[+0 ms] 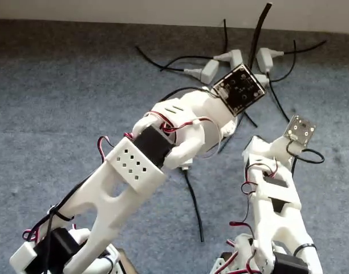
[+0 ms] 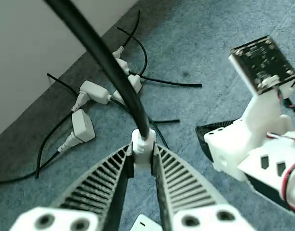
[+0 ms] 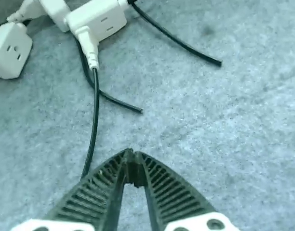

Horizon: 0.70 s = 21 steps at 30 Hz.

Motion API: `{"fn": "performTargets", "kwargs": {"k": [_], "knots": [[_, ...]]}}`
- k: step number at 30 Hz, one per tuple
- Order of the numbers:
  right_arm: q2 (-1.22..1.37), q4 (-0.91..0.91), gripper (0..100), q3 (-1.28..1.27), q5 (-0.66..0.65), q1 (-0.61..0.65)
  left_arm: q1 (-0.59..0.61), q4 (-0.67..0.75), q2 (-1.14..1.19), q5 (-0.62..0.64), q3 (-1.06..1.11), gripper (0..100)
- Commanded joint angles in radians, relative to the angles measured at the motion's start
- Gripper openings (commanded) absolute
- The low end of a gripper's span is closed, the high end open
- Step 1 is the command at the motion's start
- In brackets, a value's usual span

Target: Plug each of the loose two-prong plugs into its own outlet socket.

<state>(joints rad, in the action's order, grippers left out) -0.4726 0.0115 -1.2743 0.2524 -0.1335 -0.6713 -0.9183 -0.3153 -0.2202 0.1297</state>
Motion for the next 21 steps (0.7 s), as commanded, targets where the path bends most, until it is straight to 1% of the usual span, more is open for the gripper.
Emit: {"fn": "performTargets", "kwargs": {"k": [1, 9, 14, 21], "knots": [[-0.016, -0.002, 0.8, 0.028, 0.017, -0.016, 0.044, 0.017, 0.008, 0.008, 0.025, 1], [-0.012, -0.002, 0.8, 0.030, 0.020, -0.021, 0.168, 0.014, 0.087, 0.000, 0.122, 1], [-0.012, -0.002, 0.8, 0.030, 0.020, -0.018, 0.147, 0.020, 0.116, 0.000, 0.194, 1], [-0.012, -0.002, 0.8, 0.030, 0.018, -0.018, 0.148, -0.002, 0.117, 0.000, 0.205, 1]]}}
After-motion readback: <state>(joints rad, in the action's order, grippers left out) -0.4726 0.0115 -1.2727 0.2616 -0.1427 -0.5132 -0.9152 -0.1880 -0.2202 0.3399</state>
